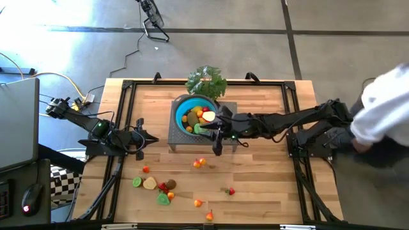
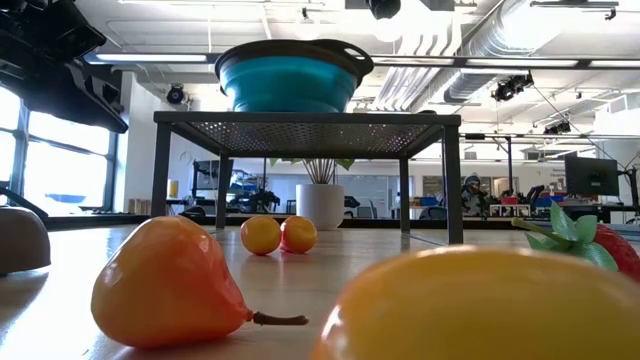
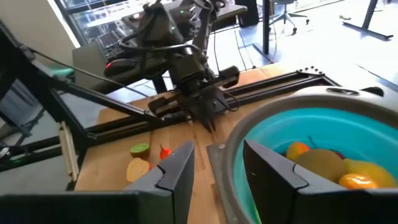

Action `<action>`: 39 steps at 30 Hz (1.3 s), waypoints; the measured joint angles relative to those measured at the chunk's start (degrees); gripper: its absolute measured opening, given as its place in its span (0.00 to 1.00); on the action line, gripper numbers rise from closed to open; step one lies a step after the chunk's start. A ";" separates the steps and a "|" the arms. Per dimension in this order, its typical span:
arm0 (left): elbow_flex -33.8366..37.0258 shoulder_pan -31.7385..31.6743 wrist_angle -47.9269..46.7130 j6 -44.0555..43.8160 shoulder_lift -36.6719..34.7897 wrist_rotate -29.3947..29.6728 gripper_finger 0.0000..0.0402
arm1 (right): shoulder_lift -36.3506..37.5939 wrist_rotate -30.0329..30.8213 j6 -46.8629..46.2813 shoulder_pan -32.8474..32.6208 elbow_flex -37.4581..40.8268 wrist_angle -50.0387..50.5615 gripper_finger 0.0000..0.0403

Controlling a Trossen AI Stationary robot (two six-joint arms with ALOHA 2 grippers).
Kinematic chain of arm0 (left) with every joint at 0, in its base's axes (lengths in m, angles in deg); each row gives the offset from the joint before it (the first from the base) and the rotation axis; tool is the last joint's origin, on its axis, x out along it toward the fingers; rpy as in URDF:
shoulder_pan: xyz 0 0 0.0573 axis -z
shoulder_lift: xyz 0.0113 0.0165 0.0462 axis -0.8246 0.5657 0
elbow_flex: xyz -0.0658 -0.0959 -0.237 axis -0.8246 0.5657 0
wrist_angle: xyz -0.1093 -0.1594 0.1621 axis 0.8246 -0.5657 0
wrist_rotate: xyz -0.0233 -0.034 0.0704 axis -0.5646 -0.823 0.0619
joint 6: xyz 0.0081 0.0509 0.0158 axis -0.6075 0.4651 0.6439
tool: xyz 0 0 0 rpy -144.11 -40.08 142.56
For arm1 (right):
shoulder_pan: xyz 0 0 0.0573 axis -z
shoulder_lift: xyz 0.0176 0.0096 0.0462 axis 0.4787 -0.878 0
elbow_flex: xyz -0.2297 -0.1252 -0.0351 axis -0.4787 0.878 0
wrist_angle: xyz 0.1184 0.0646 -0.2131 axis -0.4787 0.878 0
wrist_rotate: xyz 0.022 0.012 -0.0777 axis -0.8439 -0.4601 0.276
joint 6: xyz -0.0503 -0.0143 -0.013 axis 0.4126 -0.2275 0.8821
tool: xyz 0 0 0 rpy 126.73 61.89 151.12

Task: Pick & Place Fruit
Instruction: Put the strawberry into the blue strainer bowl on the shelf

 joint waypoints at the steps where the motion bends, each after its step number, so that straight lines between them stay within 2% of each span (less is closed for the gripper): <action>1: 0.00 0.00 -0.01 0.00 0.01 0.00 0.05 | 0.00 0.00 0.01 -0.32 0.02 0.02 0.32; 39: 0.00 0.00 0.04 0.00 0.01 0.00 0.05 | 0.03 0.00 0.02 -14.26 0.07 0.06 0.32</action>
